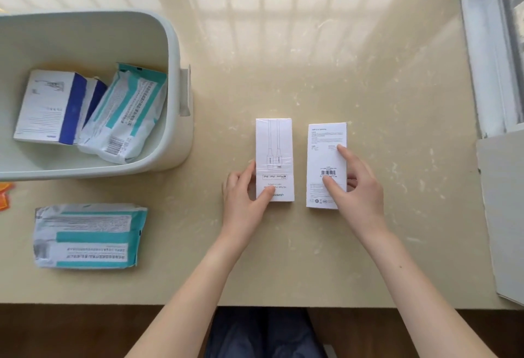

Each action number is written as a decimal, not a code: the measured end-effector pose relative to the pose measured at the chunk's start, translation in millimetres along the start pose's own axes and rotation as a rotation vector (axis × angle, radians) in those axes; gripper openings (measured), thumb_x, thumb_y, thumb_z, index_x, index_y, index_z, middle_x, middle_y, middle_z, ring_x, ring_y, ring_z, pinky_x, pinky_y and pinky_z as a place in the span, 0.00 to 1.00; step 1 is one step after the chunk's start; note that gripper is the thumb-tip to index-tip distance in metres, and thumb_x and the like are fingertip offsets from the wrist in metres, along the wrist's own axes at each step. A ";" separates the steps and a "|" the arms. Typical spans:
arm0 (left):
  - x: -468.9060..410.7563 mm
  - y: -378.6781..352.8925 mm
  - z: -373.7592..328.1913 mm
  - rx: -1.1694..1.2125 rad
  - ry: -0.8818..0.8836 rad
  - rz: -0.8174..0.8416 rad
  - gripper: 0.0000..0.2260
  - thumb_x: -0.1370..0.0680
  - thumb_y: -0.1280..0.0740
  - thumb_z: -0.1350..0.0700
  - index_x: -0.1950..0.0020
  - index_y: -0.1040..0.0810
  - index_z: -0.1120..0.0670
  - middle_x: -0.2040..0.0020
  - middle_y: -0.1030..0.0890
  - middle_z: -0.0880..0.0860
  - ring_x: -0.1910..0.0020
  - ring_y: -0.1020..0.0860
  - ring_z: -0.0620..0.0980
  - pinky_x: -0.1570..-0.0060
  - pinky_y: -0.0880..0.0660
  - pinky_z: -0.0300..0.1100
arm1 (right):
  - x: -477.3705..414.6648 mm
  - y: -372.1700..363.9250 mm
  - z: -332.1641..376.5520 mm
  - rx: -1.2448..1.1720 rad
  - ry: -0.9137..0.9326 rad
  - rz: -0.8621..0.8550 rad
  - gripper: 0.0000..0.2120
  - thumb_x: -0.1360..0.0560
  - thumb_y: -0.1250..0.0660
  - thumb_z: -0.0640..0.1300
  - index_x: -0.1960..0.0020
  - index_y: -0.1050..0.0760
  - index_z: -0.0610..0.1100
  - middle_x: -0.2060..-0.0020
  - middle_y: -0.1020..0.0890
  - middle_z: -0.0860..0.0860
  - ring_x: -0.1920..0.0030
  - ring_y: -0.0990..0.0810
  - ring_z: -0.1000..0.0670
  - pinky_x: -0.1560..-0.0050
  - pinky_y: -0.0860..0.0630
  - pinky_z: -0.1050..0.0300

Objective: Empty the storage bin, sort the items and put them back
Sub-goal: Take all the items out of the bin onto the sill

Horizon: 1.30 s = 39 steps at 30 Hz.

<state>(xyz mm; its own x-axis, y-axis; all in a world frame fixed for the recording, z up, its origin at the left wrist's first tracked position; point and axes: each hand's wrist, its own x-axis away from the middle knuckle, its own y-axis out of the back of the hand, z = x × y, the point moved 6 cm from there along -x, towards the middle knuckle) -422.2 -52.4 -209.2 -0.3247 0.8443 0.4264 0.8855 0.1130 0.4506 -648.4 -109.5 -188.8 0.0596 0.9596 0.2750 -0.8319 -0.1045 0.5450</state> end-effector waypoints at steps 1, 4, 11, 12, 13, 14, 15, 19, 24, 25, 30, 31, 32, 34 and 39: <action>-0.8 -0.3 0.5 0.016 0.005 0.010 0.26 0.26 0.30 0.52 0.29 0.31 0.43 0.47 0.30 0.44 0.43 0.29 0.45 0.37 0.31 0.43 | -0.2 -0.8 0.4 -0.030 -0.008 -0.005 0.29 0.27 0.27 0.41 0.29 0.29 0.56 0.40 0.24 0.55 0.46 0.21 0.58 0.43 0.23 0.62; -0.7 1.2 0.5 0.047 0.011 0.024 0.25 0.25 0.29 0.52 0.30 0.30 0.43 0.46 0.30 0.43 0.45 0.27 0.45 0.39 0.29 0.42 | 1.4 -3.1 3.4 -0.119 -0.035 -0.030 0.27 0.26 0.27 0.41 0.31 0.28 0.58 0.41 0.23 0.53 0.48 0.19 0.55 0.44 0.20 0.54; -3.7 32.9 -5.3 -0.077 -0.125 -0.054 0.21 0.23 0.32 0.55 0.30 0.29 0.51 0.43 0.26 0.47 0.46 0.27 0.44 0.43 0.28 0.44 | 13.8 -12.6 42.0 -0.358 -0.032 -0.094 0.25 0.25 0.29 0.37 0.31 0.27 0.55 0.41 0.20 0.49 0.48 0.18 0.51 0.47 0.20 0.59; -4.8 37.6 -5.5 -0.113 -0.157 -0.065 0.20 0.22 0.33 0.55 0.30 0.29 0.52 0.43 0.26 0.49 0.44 0.27 0.46 0.42 0.28 0.47 | 15.8 -21.5 48.4 -0.367 -0.013 -0.076 0.25 0.25 0.29 0.37 0.31 0.27 0.54 0.40 0.21 0.49 0.47 0.19 0.51 0.46 0.20 0.59; -6.3 42.3 -4.8 -0.149 -0.186 -0.080 0.19 0.22 0.35 0.54 0.31 0.28 0.53 0.43 0.25 0.50 0.43 0.27 0.49 0.41 0.28 0.49 | 17.4 -32.8 53.2 -0.373 0.000 -0.053 0.25 0.25 0.29 0.36 0.31 0.27 0.54 0.39 0.21 0.49 0.45 0.20 0.52 0.44 0.21 0.57; -7.6 46.7 -3.9 -0.185 -0.213 -0.098 0.19 0.22 0.36 0.53 0.31 0.28 0.54 0.42 0.24 0.51 0.43 0.26 0.51 0.41 0.29 0.50 | 18.5 -44.7 55.4 -0.378 0.001 -0.034 0.25 0.25 0.29 0.36 0.31 0.27 0.54 0.38 0.22 0.49 0.43 0.20 0.52 0.42 0.21 0.55; -8.5 50.6 -2.6 -0.215 -0.236 -0.113 0.19 0.23 0.38 0.52 0.32 0.27 0.54 0.43 0.24 0.52 0.43 0.26 0.53 0.41 0.29 0.50 | 19.7 -56.1 55.9 -0.383 -0.007 -0.025 0.25 0.25 0.29 0.36 0.31 0.27 0.55 0.38 0.23 0.49 0.41 0.20 0.51 0.41 0.21 0.52; -7.2 58.9 2.1 -0.291 -0.299 -0.146 0.21 0.23 0.42 0.49 0.33 0.27 0.57 0.42 0.23 0.55 0.42 0.26 0.55 0.41 0.33 0.43 | 22.5 -79.7 55.1 -0.267 0.023 -0.083 0.26 0.26 0.31 0.43 0.30 0.29 0.55 0.39 0.24 0.55 0.38 0.24 0.48 0.38 0.24 0.45; -9.3 52.6 14.5 -0.496 -0.406 -0.148 0.22 0.22 0.43 0.51 0.30 0.29 0.59 0.32 0.26 0.58 0.34 0.29 0.58 0.33 0.36 0.47 | 22.6 -81.8 54.9 -0.080 0.090 -0.109 0.25 0.25 0.35 0.47 0.28 0.29 0.46 0.38 0.23 0.50 0.38 0.28 0.45 0.36 0.29 0.46; -10.1 49.6 19.2 -0.549 -0.411 -0.134 0.23 0.21 0.44 0.51 0.29 0.30 0.59 0.30 0.28 0.58 0.31 0.31 0.58 0.31 0.37 0.49 | 22.3 -82.8 54.2 -0.066 0.101 -0.108 0.25 0.25 0.35 0.47 0.28 0.30 0.45 0.38 0.23 0.49 0.37 0.28 0.45 0.36 0.30 0.45; -8.5 41.9 33.3 -0.710 -0.382 -0.065 0.24 0.22 0.46 0.49 0.28 0.31 0.57 0.27 0.31 0.56 0.27 0.36 0.57 0.29 0.38 0.52 | 23.0 -84.7 52.9 -0.044 0.146 -0.120 0.24 0.24 0.36 0.47 0.28 0.30 0.43 0.37 0.24 0.46 0.36 0.27 0.45 0.35 0.30 0.47; -8.3 42.8 32.7 -0.717 -0.377 -0.060 0.24 0.22 0.46 0.49 0.28 0.31 0.57 0.28 0.31 0.57 0.28 0.35 0.57 0.30 0.37 0.52 | 24.0 -83.8 53.2 -0.025 0.158 -0.115 0.24 0.23 0.37 0.48 0.28 0.30 0.43 0.36 0.25 0.46 0.35 0.28 0.46 0.33 0.31 0.50; -8.5 44.7 30.5 -0.713 -0.366 -0.054 0.24 0.22 0.46 0.49 0.28 0.30 0.57 0.28 0.30 0.57 0.28 0.34 0.58 0.30 0.36 0.53 | 24.6 -82.0 53.3 0.007 0.171 -0.105 0.24 0.23 0.37 0.48 0.28 0.30 0.43 0.35 0.26 0.46 0.34 0.29 0.46 0.32 0.33 0.57; -1.9 54.3 17.8 -0.699 -0.356 -0.035 0.24 0.22 0.46 0.49 0.29 0.30 0.57 0.29 0.29 0.58 0.30 0.32 0.60 0.32 0.34 0.54 | 29.6 -72.3 62.2 0.104 0.222 -0.078 0.24 0.23 0.37 0.48 0.28 0.31 0.43 0.33 0.27 0.45 0.33 0.31 0.46 0.33 0.42 0.71; 44.7 99.7 -61.9 -0.689 -0.501 -0.053 0.22 0.21 0.42 0.52 0.30 0.29 0.59 0.33 0.26 0.59 0.34 0.27 0.60 0.36 0.30 0.52 | 49.3 -19.6 116.6 0.331 0.402 -0.049 0.23 0.22 0.39 0.49 0.30 0.29 0.40 0.35 0.25 0.43 0.37 0.28 0.41 0.33 0.41 0.65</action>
<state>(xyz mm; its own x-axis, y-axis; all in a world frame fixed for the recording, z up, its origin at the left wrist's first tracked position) -369.0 -35.8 -96.6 -0.0307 0.9973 0.0671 0.4212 -0.0480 0.9057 -564.8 -90.6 -93.5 -0.1761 0.9832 -0.0475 -0.6106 -0.0712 0.7888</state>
